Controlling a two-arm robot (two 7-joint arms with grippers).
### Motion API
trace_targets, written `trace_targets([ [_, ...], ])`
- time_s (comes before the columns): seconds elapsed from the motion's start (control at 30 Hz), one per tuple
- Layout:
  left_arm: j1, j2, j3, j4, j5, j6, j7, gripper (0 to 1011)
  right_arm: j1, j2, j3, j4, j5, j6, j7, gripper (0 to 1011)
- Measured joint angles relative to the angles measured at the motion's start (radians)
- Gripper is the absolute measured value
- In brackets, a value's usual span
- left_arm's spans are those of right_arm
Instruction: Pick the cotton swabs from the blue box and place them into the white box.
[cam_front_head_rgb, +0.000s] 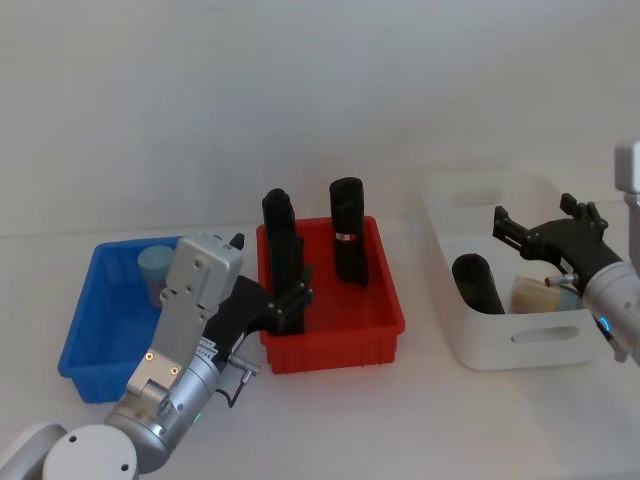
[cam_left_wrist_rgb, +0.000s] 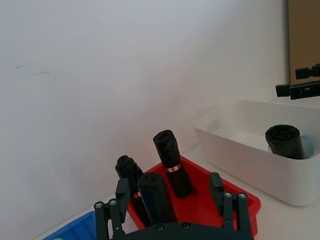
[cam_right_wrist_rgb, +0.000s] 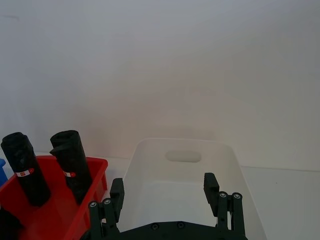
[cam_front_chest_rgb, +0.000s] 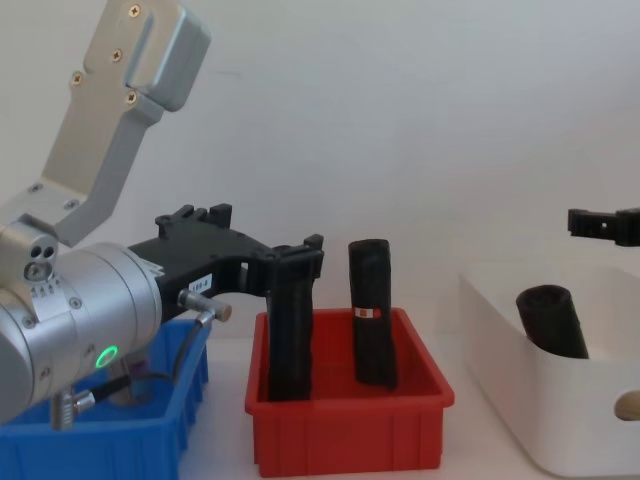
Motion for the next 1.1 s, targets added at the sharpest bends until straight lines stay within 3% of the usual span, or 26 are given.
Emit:
trace_targets([
  [1.1,0.000,0.000,0.000,0.000,0.000,0.000,0.000,1004,-0.001,0.000,0.000,0.001,0.000,0.002,-0.001,1003],
])
